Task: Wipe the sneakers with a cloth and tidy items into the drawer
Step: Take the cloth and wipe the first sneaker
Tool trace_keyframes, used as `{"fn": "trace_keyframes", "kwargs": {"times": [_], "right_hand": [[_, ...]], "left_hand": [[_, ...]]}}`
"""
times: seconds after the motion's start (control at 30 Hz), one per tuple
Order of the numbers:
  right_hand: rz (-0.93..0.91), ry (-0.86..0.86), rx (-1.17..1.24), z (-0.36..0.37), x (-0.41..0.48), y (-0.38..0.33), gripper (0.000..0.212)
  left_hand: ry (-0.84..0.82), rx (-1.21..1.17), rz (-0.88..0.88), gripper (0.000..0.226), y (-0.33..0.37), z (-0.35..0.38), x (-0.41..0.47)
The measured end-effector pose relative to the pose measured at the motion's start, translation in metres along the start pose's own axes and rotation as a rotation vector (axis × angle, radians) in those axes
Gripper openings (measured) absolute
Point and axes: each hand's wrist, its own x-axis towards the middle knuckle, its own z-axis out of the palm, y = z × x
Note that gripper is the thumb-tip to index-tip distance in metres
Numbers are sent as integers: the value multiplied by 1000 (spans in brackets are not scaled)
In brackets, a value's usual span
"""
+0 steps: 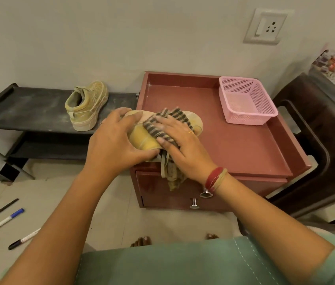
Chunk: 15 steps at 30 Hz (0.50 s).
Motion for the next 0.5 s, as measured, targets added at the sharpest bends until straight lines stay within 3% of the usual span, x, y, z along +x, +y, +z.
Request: {"fn": "trace_keyframes", "kwargs": {"times": [0.1,0.23,0.37,0.5], "right_hand": [[278,117,-5,-3,1,5,49],[92,53,-3,8,-7,-7,44],[315,116,-80,-4,1,4,52],[143,-6,30,8,-15,-18,46]], "left_hand": [[-5,54,23,97,-2,0,-1],[-16,78,27,97,-3,1,0],[-13,99,38,98,-2,1,0],[-22,81,9,97,-4,1,1]]}}
